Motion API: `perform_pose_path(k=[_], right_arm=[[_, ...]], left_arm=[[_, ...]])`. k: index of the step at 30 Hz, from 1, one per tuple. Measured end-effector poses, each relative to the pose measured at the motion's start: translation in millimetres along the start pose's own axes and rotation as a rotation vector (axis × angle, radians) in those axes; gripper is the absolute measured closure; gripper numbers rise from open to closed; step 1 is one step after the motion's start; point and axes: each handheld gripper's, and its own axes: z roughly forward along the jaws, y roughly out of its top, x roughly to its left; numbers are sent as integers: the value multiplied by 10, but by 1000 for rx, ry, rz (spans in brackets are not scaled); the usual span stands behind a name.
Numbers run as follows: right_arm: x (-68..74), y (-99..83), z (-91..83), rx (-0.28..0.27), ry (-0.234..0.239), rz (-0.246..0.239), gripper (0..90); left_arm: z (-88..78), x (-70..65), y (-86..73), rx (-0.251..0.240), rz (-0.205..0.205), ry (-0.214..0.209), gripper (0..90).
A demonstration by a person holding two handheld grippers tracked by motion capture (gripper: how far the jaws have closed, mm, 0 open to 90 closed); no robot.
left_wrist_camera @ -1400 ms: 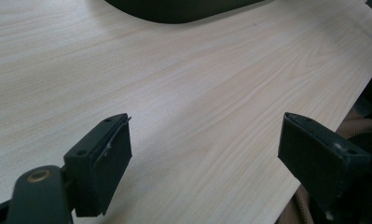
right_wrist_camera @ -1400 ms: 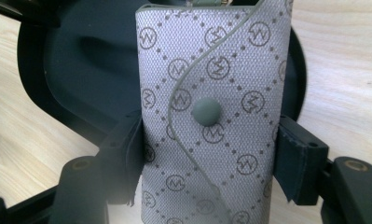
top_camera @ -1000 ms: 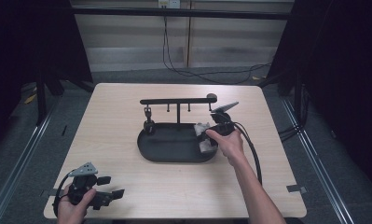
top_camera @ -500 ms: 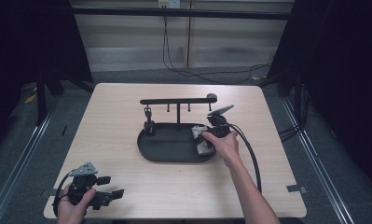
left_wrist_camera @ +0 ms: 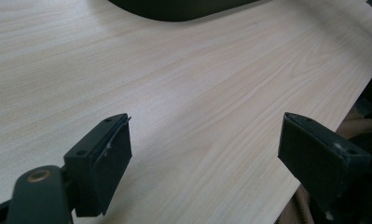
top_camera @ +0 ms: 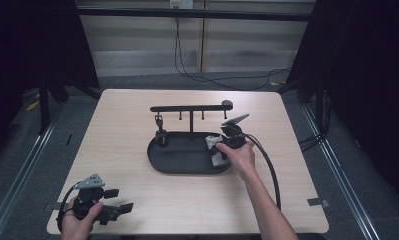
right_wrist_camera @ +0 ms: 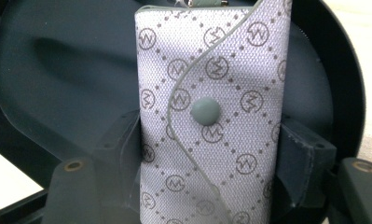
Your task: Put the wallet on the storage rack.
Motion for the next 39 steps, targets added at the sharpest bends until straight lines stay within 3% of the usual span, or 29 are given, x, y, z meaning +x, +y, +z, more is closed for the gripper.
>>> perform_pose_path(k=[8,17,33,39], right_arm=[[1,-6,15,-17,7,22,284],[4,-20,-34,-46,9,8,272],[-32,-219,-420,-161,26,-52,240],[-107,-379,-529,-163,-14,-63,237]], left_arm=[[-4,2,0,-2,-2,0,170],[-2,2,3,-2,-3,-1,170],[-6,10,3,-6,-6,4,170],[-6,7,2,-4,-7,6,170]])
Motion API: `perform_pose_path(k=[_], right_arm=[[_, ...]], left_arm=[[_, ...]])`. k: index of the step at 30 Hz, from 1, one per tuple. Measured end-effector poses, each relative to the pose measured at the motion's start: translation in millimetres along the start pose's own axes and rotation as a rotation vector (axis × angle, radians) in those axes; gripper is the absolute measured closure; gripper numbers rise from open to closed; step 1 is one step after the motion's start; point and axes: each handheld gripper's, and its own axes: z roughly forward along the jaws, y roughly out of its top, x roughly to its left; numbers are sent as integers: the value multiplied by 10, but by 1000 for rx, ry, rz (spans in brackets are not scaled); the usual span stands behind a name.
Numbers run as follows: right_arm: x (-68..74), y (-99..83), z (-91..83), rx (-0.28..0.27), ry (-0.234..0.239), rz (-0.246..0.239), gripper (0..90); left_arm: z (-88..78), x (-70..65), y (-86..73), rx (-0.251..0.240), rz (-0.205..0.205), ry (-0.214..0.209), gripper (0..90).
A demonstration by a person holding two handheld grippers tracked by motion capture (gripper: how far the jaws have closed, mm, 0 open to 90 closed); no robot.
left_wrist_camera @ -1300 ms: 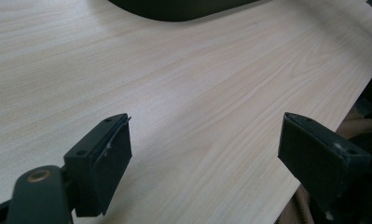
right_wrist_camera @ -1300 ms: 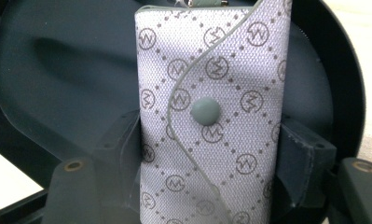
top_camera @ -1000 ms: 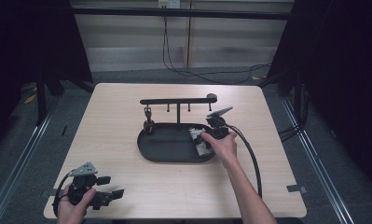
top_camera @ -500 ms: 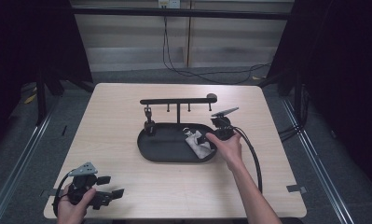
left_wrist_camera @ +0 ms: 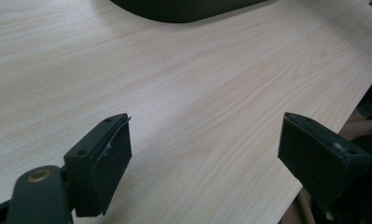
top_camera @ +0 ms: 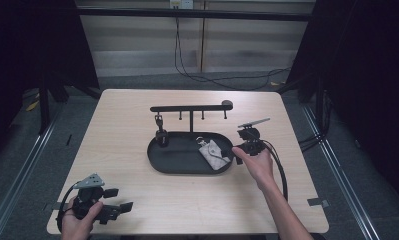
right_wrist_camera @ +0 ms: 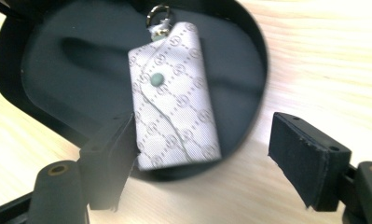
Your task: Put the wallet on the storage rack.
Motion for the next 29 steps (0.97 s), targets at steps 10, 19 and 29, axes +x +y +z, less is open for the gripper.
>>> perform_pose_path(k=[10,19,29], right_arm=[[-109,-340,-249,-57,-48,-36,241],[-203,-733,-456,-125,-67,-57,243],[-297,-1173,-556,-163,-86,-88,227]], left_arm=[[7,4,-2,1,-3,5,170],[6,7,0,3,-2,6,170],[5,13,-2,5,-7,7,170]])
